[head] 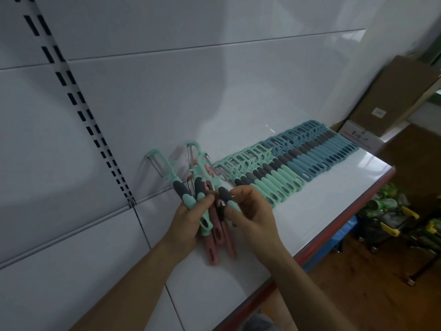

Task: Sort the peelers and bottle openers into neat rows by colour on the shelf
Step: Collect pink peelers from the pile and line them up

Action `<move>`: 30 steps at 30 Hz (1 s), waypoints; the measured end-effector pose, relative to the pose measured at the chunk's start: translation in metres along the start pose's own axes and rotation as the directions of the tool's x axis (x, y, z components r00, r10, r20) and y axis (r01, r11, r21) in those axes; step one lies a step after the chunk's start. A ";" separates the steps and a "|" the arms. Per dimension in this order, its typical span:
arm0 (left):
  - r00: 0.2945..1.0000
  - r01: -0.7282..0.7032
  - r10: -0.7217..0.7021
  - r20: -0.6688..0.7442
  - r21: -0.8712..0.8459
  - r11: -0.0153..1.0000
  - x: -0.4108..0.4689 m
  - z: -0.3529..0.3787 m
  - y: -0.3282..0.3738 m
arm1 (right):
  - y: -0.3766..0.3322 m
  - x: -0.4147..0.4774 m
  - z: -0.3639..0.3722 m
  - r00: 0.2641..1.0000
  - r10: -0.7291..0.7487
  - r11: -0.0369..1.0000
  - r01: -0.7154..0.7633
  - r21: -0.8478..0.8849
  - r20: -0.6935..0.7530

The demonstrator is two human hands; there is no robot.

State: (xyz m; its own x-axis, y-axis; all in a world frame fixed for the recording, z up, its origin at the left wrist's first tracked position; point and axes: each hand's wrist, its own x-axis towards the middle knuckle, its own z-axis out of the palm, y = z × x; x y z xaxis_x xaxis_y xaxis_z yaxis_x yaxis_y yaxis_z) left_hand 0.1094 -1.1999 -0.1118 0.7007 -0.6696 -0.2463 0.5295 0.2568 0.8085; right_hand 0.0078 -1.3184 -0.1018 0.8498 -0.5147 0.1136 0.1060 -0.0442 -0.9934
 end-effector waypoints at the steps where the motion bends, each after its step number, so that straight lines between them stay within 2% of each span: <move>1: 1.000 -0.011 0.011 0.011 0.029 1.000 0.000 -0.001 -0.001 | 0.000 0.001 -0.003 0.999 -0.007 0.999 0.009 0.046 -0.044; 3: 0.999 -0.035 0.033 0.029 0.075 0.997 0.001 -0.002 -0.001 | 0.000 0.005 -0.010 0.992 -0.021 0.999 0.025 0.029 -0.125; 5: 0.999 -0.045 0.043 0.028 0.079 0.996 0.001 -0.004 -0.003 | 0.002 0.011 -0.019 0.977 -0.098 0.979 0.061 -0.193 -0.187; 6: 0.998 -0.051 0.048 0.033 0.077 0.996 0.001 -0.004 -0.003 | 0.002 0.015 -0.023 0.967 -0.160 0.934 0.083 -0.347 -0.198; 8: 0.998 -0.060 0.057 0.038 0.081 0.995 0.001 -0.005 -0.005 | 0.005 0.024 -0.029 0.944 -0.294 0.764 0.137 -0.630 -0.152; 11: 0.998 -0.054 0.052 0.031 0.090 0.994 0.003 -0.006 -0.006 | 0.014 0.035 -0.035 0.938 -0.348 0.537 0.203 -0.819 0.005; 13: 0.998 -0.048 0.045 0.042 0.089 0.995 0.003 -0.007 -0.006 | 0.022 0.038 -0.036 0.926 -0.369 0.444 0.249 -0.860 0.078; 15: 0.998 -0.046 0.042 0.049 0.088 0.995 0.004 -0.008 -0.007 | 0.026 0.040 -0.035 0.912 -0.394 0.401 0.283 -0.871 0.115; 30: 0.999 -0.046 0.042 0.032 0.145 0.988 0.003 -0.008 -0.005 | 0.038 0.044 -0.032 0.920 -0.372 0.378 0.273 -0.884 0.125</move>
State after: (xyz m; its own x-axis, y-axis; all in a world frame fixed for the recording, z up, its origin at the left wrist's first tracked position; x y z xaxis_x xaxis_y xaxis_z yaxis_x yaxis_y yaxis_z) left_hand 0.1124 -1.1976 -0.1203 0.7066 -0.6802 -0.1950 0.4217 0.1835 0.8880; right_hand 0.0326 -1.3696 -0.1348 0.8070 -0.3496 0.4759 -0.1840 -0.9147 -0.3598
